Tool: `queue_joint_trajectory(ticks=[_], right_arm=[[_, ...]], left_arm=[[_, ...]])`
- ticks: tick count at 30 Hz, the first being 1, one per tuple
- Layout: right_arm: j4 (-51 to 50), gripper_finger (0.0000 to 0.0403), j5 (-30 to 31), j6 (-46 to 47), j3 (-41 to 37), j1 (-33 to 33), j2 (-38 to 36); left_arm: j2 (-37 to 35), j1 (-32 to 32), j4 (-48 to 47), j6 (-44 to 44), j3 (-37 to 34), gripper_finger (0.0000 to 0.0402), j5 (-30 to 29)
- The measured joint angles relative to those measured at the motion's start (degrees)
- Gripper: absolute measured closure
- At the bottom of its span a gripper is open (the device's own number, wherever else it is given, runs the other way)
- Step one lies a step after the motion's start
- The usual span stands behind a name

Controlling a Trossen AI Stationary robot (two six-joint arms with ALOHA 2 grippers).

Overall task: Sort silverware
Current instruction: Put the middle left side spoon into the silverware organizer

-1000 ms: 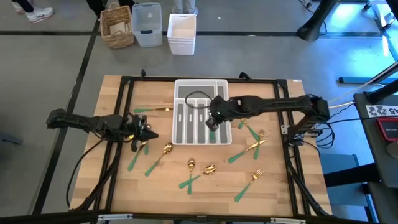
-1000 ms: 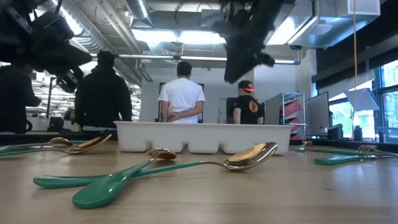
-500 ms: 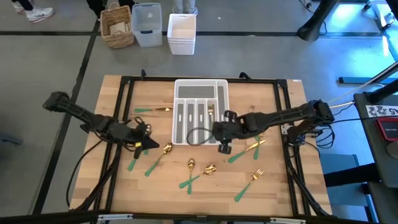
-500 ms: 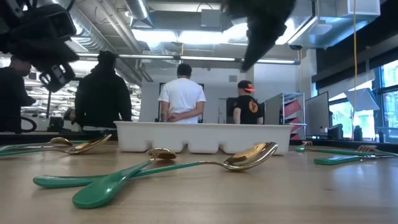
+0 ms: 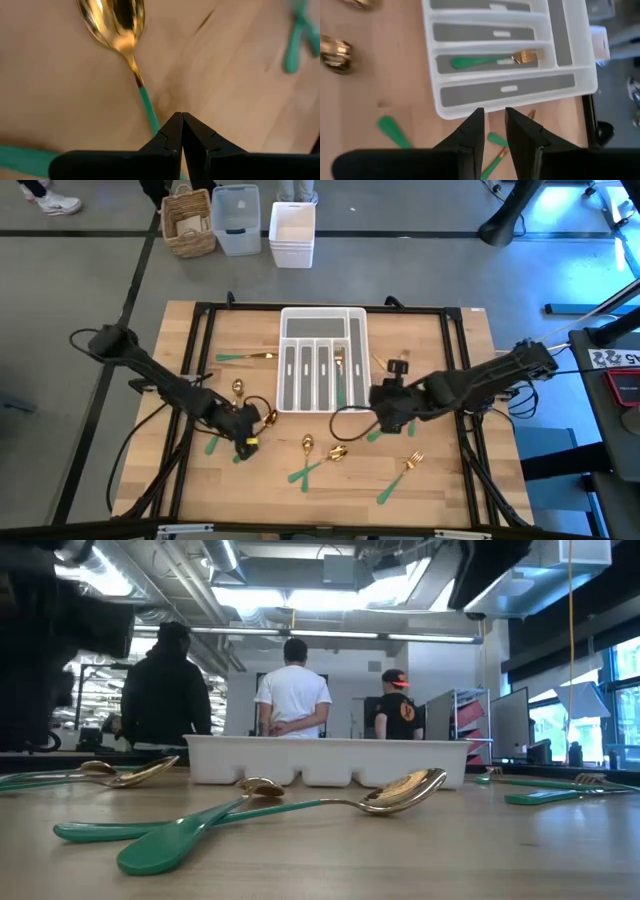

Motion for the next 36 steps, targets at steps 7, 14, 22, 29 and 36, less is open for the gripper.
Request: queue_joint_trajectory(ticks=[7, 14, 22, 29, 36], right_arm=[[0.2, 0.0322, 0.1, 0.3, 0.0, 4.3, -4.2], [0.2, 0.0322, 0.0, 1.5, 0.0, 7.5, -4.5], [0.2, 0.0322, -0.9, 2.0, 0.0, 8.5, -4.4], [0.1, 0.0322, -2.0, 2.8, 0.0, 8.4, -4.4], [0.1, 0.0322, -2.0, 2.8, 0.0, 8.4, -4.4]], left_arm=[[3.3, 2.5, 3.6, -3.4, 0.1, 0.0400, 4.7], [0.8, 5.5, 3.4, -3.2, 0.1, 0.0400, 3.8], [0.8, 6.5, 2.9, 2.4, 0.1, 0.0400, 4.1], [0.9, 6.8, 0.2, 3.6, 0.1, 0.0357, 2.7], [1.9, 6.8, -1.0, 5.0, 0.1, 0.0273, 0.3]])
